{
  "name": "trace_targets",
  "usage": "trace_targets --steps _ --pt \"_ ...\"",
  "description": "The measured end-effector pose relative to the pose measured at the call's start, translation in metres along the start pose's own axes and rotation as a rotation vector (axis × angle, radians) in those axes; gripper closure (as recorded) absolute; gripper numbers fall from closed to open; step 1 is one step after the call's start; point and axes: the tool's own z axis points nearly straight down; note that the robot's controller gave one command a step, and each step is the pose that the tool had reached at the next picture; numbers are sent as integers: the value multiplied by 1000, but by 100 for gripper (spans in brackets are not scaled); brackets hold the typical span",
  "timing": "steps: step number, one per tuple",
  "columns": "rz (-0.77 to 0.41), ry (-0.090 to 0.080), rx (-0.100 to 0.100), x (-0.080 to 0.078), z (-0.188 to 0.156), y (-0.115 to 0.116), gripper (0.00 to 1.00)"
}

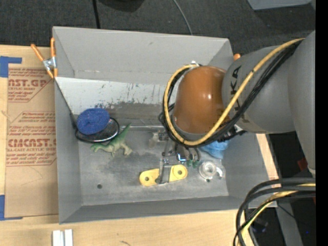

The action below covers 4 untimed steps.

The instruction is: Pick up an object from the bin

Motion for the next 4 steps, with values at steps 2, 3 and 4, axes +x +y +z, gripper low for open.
trace_targets --steps 2,3,4 --pt "-299 0 -1 33 81 -18 100" --pt "-299 0 -1 33 81 -18 100" --pt "-288 10 -2 28 42 -18 100"
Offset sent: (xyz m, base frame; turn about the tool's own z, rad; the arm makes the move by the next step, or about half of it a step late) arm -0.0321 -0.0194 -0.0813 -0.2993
